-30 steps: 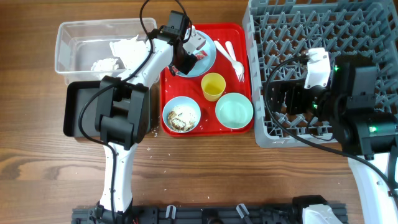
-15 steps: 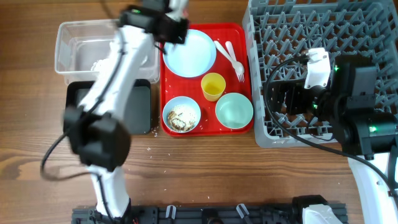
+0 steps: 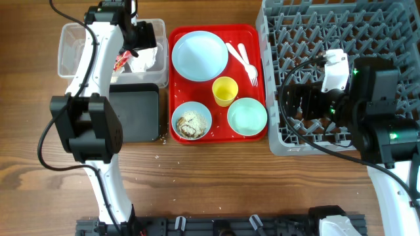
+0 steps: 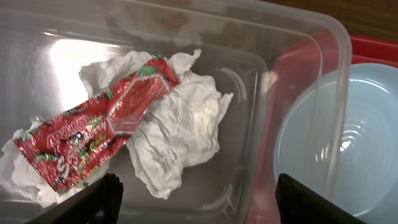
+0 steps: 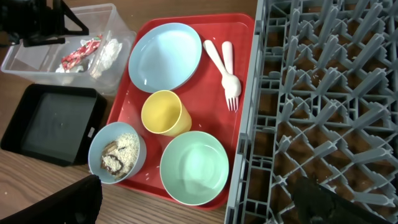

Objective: Sort waste into correct bins and load items into the dishwasher rack
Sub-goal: 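Drop the red wrapper into the clear bin with the left gripper, then grasp the rim of the blue rice bowl with the left gripper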

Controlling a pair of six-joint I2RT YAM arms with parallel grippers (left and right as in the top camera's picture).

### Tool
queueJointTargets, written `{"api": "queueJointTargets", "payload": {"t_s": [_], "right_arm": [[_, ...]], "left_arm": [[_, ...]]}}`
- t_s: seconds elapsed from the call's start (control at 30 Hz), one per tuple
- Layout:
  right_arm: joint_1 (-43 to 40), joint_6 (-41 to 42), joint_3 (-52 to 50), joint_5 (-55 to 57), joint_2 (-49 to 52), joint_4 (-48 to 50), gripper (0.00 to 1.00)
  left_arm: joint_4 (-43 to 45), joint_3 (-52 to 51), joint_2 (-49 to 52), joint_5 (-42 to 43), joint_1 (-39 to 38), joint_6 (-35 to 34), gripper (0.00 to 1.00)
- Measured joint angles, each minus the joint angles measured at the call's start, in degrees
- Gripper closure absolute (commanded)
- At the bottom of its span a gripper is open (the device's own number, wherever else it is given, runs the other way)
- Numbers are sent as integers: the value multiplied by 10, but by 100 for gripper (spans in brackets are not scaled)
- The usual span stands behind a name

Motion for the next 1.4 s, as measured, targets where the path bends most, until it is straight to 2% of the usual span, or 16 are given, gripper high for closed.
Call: {"api": "queueJointTargets", "payload": {"t_s": [0.1,0.23,0.33,0.53,0.67,0.73,0.83,0.97,1.3,1.4], "right_arm": [[0,0,0,0,0,0,0],[0,0,0,0,0,0,0],[0,0,0,0,0,2,0],[0,0,0,0,0,0,0],[0,0,0,0,1,-1,0],[0,0,0,0,4,-2,0],[0,0,0,0,11,-6,0],[0,0,0,0,21,-11,0],[0,0,0,0,28,-12,0],[0,0,0,0,28,-12,0]], "left_arm": [[-45,0,-24,31,-5,0,32],[-129,0,-98,70,-47,-22,31],[-185,-2,-124,83,-128,-67,30],[-148,-92,-122,58,-250,-124,31],[-140,-132,-122,47,-289,-99,33],[-120,-157,-122,43,-301,-75,37],[-85,-199,-122,39,-312,-57,40],[-36,-254,-122,37,-313,-65,49],[56,-343,-122,35,-313,-160,80],[61,-350,-122,35,-313,-169,80]]}}
